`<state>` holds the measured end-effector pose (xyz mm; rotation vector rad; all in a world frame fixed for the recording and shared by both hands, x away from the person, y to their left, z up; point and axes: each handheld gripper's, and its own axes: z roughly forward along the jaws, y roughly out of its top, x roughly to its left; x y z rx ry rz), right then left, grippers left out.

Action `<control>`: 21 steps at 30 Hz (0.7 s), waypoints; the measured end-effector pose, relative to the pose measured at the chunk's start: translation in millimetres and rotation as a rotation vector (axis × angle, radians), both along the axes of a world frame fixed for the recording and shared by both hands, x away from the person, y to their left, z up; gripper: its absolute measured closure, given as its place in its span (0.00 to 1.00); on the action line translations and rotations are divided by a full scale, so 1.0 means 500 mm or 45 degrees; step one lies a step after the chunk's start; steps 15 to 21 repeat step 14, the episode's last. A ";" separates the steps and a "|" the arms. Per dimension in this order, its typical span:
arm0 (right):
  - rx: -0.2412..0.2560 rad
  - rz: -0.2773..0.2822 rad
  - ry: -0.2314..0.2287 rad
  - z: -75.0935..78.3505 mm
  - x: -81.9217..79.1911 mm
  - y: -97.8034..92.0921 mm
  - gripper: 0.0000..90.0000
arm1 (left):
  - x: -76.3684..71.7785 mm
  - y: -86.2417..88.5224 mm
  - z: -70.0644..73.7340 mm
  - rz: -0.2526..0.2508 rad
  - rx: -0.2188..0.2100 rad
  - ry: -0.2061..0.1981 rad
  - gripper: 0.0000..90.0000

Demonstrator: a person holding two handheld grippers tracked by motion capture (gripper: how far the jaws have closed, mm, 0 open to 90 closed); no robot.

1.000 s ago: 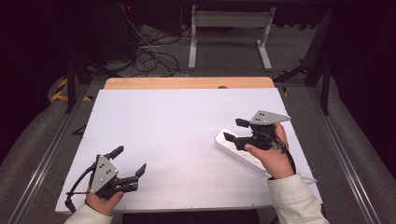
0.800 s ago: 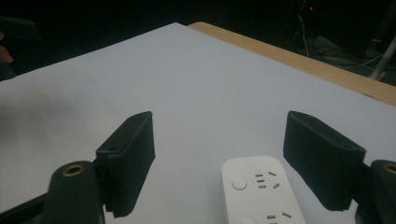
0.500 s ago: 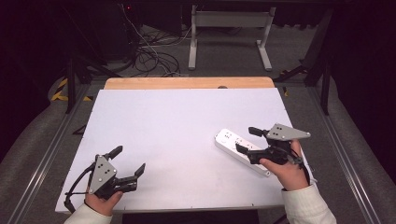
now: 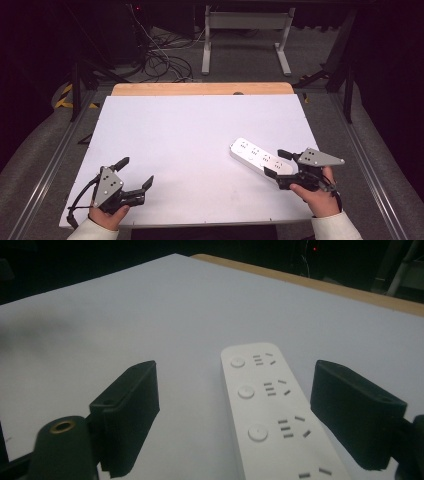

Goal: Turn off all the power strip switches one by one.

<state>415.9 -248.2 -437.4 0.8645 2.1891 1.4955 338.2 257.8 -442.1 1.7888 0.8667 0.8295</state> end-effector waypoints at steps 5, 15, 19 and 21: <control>0.024 -0.009 0.032 -0.040 -0.007 -0.007 0.22 | 0.000 0.004 -0.002 0.001 -0.014 0.008 0.12; 0.023 -0.006 0.041 -0.059 -0.006 0.001 0.21 | 0.010 0.013 -0.010 -0.014 -0.031 0.036 0.09; 0.023 -0.006 0.041 -0.059 -0.006 0.001 0.21 | 0.010 0.013 -0.010 -0.014 -0.031 0.036 0.09; 0.023 -0.006 0.041 -0.059 -0.006 0.001 0.21 | 0.010 0.013 -0.010 -0.014 -0.031 0.036 0.09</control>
